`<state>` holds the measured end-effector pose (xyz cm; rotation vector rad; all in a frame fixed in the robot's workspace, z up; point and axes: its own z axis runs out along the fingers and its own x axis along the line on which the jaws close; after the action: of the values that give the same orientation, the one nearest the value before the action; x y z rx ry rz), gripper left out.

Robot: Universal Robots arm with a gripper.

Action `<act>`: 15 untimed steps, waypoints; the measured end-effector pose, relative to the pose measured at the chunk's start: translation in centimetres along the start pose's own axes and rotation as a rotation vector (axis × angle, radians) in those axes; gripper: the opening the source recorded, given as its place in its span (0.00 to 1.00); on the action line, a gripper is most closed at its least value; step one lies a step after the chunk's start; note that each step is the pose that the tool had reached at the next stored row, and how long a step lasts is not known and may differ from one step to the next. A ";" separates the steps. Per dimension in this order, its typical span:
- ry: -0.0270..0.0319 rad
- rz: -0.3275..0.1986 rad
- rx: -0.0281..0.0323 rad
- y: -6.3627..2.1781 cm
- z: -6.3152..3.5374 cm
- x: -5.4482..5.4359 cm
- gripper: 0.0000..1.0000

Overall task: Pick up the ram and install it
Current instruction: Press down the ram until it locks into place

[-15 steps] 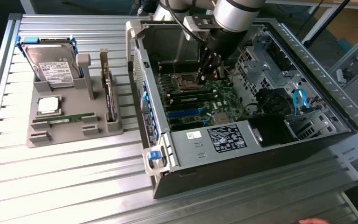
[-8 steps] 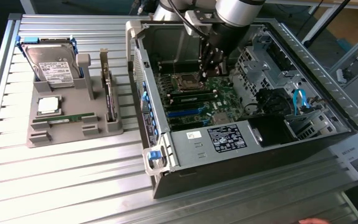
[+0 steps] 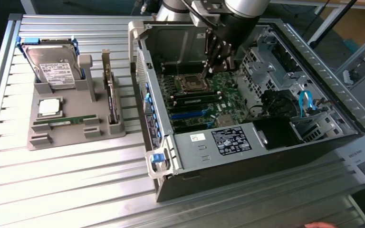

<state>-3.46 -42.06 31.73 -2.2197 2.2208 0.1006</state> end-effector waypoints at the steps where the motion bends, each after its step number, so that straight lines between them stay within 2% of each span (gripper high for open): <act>1: 0.0000 0.000 -0.0002 0.00 -0.16 0.0 0.10; 15: -0.0001 0.000 -0.0019 0.06 -2.69 -0.1 0.10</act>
<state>-3.40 -42.06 34.42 -2.2204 2.2218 0.1028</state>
